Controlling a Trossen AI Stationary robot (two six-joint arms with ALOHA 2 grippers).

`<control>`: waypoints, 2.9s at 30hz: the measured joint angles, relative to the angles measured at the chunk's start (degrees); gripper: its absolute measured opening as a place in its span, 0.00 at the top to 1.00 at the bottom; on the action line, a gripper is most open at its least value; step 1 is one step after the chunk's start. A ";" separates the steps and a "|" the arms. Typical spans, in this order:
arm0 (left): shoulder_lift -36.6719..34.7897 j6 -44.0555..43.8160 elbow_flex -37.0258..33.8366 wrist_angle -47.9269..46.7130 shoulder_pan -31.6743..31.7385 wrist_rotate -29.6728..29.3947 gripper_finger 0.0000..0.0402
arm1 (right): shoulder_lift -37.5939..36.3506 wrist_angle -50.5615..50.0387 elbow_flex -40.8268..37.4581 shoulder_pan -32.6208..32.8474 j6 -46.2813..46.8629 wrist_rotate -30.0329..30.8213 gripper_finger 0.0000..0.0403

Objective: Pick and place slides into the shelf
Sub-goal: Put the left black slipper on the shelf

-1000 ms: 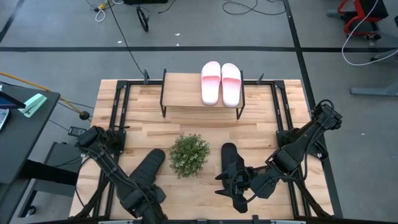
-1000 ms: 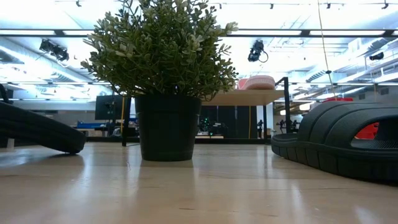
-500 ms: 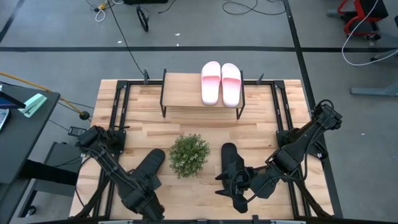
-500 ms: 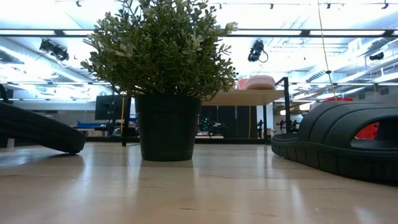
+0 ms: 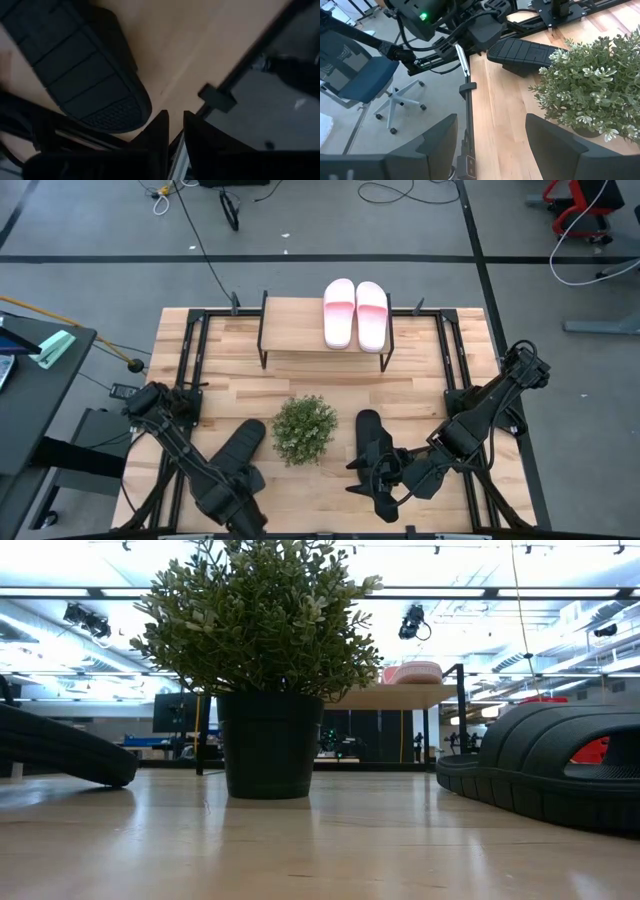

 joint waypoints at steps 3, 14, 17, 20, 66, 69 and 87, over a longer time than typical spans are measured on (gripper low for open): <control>0.00 -1.48 -0.02 0.56 0.66 1.88 0.88 | 0.00 0.00 0.00 0.00 -0.01 0.02 0.40; 21.57 10.36 29.16 -5.76 -1.95 5.67 0.99 | 0.00 -0.02 0.00 0.00 -0.57 0.04 0.40; 22.75 12.92 30.58 -3.30 -0.65 6.34 0.99 | -0.02 -0.04 0.00 -0.02 -0.51 0.05 0.40; 21.73 10.65 27.50 -7.98 0.06 3.11 0.99 | -0.02 -0.14 0.00 0.07 0.21 0.03 0.40; 17.63 7.98 13.90 -8.43 -2.33 8.52 0.38 | -0.02 -0.26 0.00 0.44 -0.46 0.00 0.40; 17.62 8.39 13.10 -8.39 -2.33 8.59 0.40 | -0.02 -0.28 0.00 0.42 -0.25 0.00 0.40; 2.23 -0.32 -2.67 -8.51 -1.42 6.19 0.51 | -0.02 -0.39 0.00 -0.48 -0.50 -0.50 0.40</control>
